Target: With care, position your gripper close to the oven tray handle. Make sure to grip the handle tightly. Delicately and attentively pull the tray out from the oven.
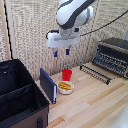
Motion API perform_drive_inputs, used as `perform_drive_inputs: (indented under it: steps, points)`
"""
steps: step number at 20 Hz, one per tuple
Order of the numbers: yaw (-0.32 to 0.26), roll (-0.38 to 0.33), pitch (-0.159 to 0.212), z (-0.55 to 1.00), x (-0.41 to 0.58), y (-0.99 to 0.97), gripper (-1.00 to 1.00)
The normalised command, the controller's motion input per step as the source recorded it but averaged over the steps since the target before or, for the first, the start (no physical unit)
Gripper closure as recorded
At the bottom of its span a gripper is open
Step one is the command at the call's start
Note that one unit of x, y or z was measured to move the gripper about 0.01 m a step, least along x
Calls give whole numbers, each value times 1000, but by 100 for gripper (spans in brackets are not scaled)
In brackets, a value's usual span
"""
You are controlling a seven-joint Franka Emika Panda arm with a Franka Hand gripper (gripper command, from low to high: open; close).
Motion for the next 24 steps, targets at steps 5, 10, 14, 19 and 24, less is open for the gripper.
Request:
perform_drive_inputs:
  steps: [5, 10, 14, 19, 24]
  points:
    - [42, -310, 8, -10, 0, -299, -100]
    - [44, -286, 0, 0, 0, -504, -100]
    - [71, -246, -4, 0, 0, -573, -100]
    - [117, -223, -5, -9, 14, -501, -100]
    - [155, -225, -31, -29, 3, -357, -100]
